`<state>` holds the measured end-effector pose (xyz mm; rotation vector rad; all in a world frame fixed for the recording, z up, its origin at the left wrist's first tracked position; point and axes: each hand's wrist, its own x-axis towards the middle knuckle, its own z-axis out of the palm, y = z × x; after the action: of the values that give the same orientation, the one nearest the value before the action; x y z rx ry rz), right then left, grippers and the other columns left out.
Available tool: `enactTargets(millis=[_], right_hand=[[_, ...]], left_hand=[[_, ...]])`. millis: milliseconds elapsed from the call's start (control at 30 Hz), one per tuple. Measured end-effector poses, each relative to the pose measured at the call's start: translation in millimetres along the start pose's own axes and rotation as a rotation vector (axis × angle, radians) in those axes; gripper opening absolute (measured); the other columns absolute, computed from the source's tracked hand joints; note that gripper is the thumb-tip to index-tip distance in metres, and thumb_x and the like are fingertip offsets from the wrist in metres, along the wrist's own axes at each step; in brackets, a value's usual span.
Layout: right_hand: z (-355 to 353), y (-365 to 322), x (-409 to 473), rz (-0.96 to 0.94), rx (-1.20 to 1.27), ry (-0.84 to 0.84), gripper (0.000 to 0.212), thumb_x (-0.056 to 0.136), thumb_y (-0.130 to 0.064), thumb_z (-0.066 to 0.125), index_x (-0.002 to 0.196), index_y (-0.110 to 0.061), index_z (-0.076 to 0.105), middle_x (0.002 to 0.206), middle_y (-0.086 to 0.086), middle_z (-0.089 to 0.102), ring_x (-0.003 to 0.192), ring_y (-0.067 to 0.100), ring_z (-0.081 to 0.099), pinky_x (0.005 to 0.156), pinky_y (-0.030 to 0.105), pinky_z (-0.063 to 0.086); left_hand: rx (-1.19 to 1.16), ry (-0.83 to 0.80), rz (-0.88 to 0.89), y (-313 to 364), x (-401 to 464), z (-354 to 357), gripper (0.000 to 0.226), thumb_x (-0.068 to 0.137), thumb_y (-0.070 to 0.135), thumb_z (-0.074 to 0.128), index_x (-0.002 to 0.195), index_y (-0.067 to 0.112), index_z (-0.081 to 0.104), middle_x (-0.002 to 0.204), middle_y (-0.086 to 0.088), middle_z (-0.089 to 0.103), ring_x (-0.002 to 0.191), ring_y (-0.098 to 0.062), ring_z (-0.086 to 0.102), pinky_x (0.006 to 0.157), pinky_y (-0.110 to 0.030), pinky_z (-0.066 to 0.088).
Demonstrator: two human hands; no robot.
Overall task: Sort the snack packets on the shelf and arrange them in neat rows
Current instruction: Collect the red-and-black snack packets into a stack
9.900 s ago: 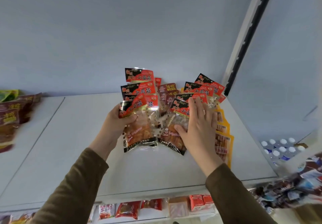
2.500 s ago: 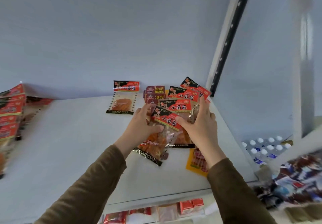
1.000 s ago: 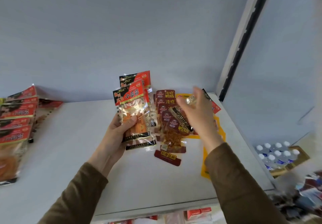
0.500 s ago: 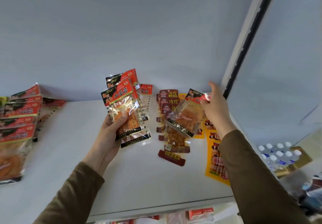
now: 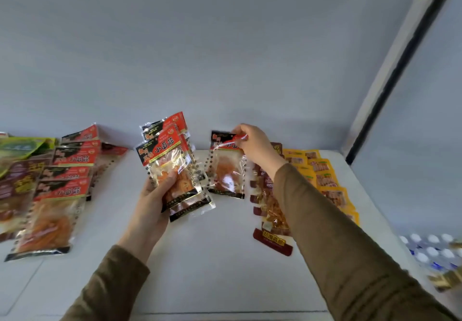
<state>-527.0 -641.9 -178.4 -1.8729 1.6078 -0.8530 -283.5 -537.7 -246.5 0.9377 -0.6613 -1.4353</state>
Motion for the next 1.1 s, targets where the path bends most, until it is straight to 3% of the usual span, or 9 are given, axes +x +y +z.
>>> enactTargets(millis=[133, 300, 467, 600, 800, 867, 933, 1000, 1100], right_hand=[[39, 15, 15, 0.081, -0.212, 0.178, 0.024, 0.096, -0.015, 0.064, 0.119, -0.01, 0.059, 0.126, 0.012, 0.051, 0.105, 0.027, 0.06, 0.092, 0.034, 0.05], [59, 14, 24, 0.226, -0.217, 0.146, 0.079, 0.084, -0.034, 0.081, 0.143, -0.005, 0.037, 0.143, 0.02, 0.039, 0.12, 0.036, 0.056, 0.098, 0.04, 0.052], [72, 13, 23, 0.141, 0.155, 0.257, 0.073, 0.088, 0.003, 0.07, 0.146, -0.021, 0.032, 0.131, 0.009, 0.043, 0.102, 0.022, 0.062, 0.083, 0.029, 0.055], [46, -7, 15, 0.064, 0.5, 0.106, 0.078, 0.093, -0.001, 0.066, 0.151, -0.036, 0.028, 0.113, -0.007, 0.056, 0.094, 0.008, 0.065, 0.067, 0.021, 0.059], [-26, -67, -11, -0.247, 0.754, -0.173, 0.075, 0.09, 0.002, 0.067, 0.143, -0.044, 0.041, 0.107, 0.018, 0.063, 0.1, 0.028, 0.069, 0.09, 0.039, 0.059], [-27, -84, -16, -0.25, 0.845, -0.278, 0.075, 0.089, 0.007, 0.065, 0.144, -0.039, 0.04, 0.103, 0.02, 0.063, 0.1, 0.03, 0.069, 0.091, 0.041, 0.059], [-10, -97, -18, -0.201, 0.878, -0.34, 0.076, 0.088, 0.009, 0.065, 0.146, -0.032, 0.038, 0.099, 0.016, 0.067, 0.094, 0.027, 0.071, 0.086, 0.036, 0.06], [22, -101, -22, -0.14, 0.832, -0.354, 0.077, 0.088, 0.01, 0.064, 0.149, -0.026, 0.036, 0.097, 0.013, 0.067, 0.09, 0.024, 0.071, 0.083, 0.034, 0.061], [76, -91, -30, -0.066, 0.668, -0.255, 0.073, 0.09, 0.007, 0.065, 0.15, -0.023, 0.036, 0.106, 0.013, 0.067, 0.095, 0.024, 0.071, 0.084, 0.033, 0.06]], left_hand=[[-0.001, 0.014, 0.008, 3, -3, -10, 0.051, 0.088, 0.023, 0.074, 0.136, 0.014, 0.06, 0.127, -0.016, 0.072, 0.103, -0.031, 0.075, 0.077, -0.044, 0.063], [0.006, 0.05, -0.012, 3, -5, -19, 0.052, 0.086, 0.024, 0.076, 0.135, 0.016, 0.06, 0.125, -0.015, 0.073, 0.101, -0.032, 0.076, 0.074, -0.043, 0.063], [0.043, 0.085, 0.001, 9, -5, -22, 0.055, 0.081, 0.025, 0.08, 0.132, 0.016, 0.062, 0.12, -0.014, 0.075, 0.1, -0.032, 0.076, 0.072, -0.04, 0.063], [0.099, 0.179, 0.054, 21, -1, -34, 0.055, 0.081, 0.021, 0.082, 0.132, 0.018, 0.06, 0.115, -0.012, 0.076, 0.098, -0.033, 0.077, 0.07, -0.038, 0.064], [0.222, 0.266, 0.12, 31, 9, -51, 0.049, 0.087, 0.018, 0.08, 0.129, 0.025, 0.056, 0.115, -0.008, 0.076, 0.098, -0.028, 0.077, 0.079, -0.044, 0.061], [0.251, 0.251, 0.089, 31, 10, -47, 0.044, 0.089, 0.02, 0.078, 0.127, 0.024, 0.056, 0.112, -0.009, 0.077, 0.093, -0.027, 0.077, 0.069, -0.039, 0.062], [0.268, 0.255, 0.027, 31, 8, -39, 0.034, 0.096, 0.025, 0.07, 0.126, 0.017, 0.057, 0.103, -0.011, 0.076, 0.081, -0.025, 0.075, 0.056, -0.032, 0.058], [0.221, 0.226, -0.017, 34, 5, -32, 0.028, 0.105, 0.033, 0.053, 0.121, 0.011, 0.06, 0.099, -0.011, 0.073, 0.081, -0.026, 0.071, 0.062, -0.033, 0.058], [0.122, 0.101, -0.07, 46, -1, -28, 0.063, 0.111, 0.042, 0.026, 0.087, 0.009, 0.074, 0.068, -0.007, 0.072, 0.056, -0.02, 0.069, 0.047, -0.024, 0.055]])
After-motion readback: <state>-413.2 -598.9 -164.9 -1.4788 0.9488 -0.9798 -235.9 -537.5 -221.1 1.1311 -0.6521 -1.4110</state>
